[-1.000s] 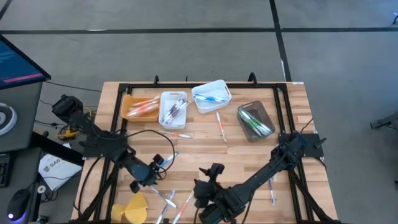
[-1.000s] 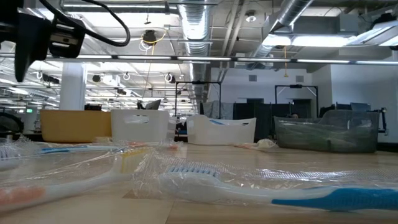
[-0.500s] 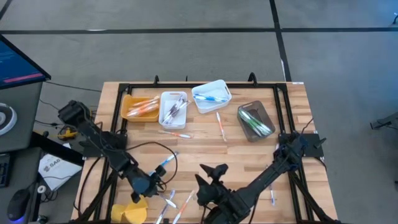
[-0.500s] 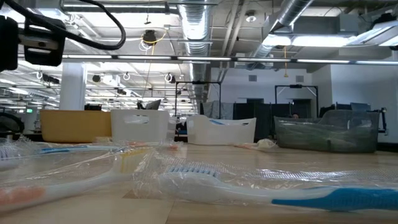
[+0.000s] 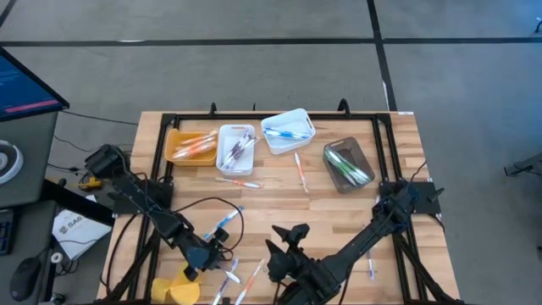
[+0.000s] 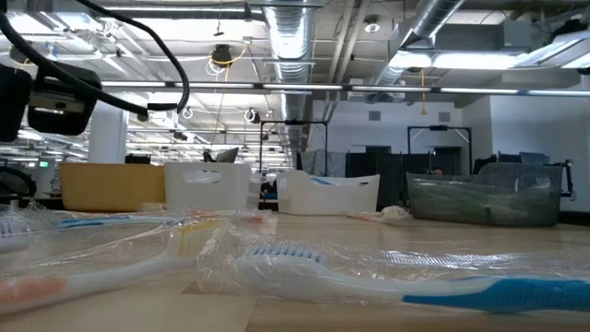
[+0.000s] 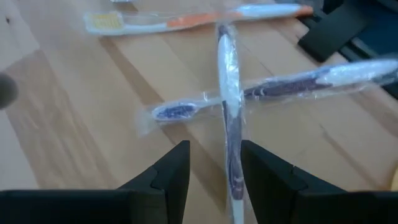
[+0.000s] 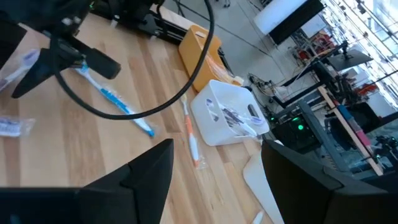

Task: Pick & Place Toothbrushes
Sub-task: Put the purple toothbrush into the left white bin

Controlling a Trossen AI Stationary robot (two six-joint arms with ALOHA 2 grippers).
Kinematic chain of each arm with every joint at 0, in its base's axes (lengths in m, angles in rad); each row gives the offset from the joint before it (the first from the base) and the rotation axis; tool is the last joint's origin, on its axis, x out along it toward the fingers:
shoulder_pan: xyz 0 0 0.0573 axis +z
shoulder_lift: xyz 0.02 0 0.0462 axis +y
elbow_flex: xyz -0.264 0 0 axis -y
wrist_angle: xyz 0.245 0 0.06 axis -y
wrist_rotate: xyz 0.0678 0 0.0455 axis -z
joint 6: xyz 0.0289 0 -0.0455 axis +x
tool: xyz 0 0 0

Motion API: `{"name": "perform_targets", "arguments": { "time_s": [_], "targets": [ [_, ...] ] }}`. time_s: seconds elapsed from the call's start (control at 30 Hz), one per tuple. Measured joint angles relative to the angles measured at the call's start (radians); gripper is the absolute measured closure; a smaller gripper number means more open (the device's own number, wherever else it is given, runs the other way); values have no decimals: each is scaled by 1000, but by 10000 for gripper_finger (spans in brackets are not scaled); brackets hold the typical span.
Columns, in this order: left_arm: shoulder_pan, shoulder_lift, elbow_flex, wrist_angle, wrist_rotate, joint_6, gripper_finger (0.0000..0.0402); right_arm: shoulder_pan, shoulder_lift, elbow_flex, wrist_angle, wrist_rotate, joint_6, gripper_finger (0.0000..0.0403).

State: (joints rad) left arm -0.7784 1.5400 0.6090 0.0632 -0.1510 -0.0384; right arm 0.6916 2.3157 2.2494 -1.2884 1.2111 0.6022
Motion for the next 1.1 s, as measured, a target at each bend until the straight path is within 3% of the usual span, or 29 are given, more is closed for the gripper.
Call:
{"name": "perform_targets", "arguments": {
  "time_s": [0.4,0.8,0.93,1.1],
  "targets": [
    [-31,2,0,9,0,-49,266,16,0,0,22,-70,0,165],
    [-28,94,2,26,-1,-75,268,15,0,0,45,-96,1,165],
    [-27,95,2,26,1,-67,296,15,0,-1,50,-96,1,165],
    [-27,84,1,17,-4,-14,366,15,0,-1,60,-97,1,165]
  ]
}}
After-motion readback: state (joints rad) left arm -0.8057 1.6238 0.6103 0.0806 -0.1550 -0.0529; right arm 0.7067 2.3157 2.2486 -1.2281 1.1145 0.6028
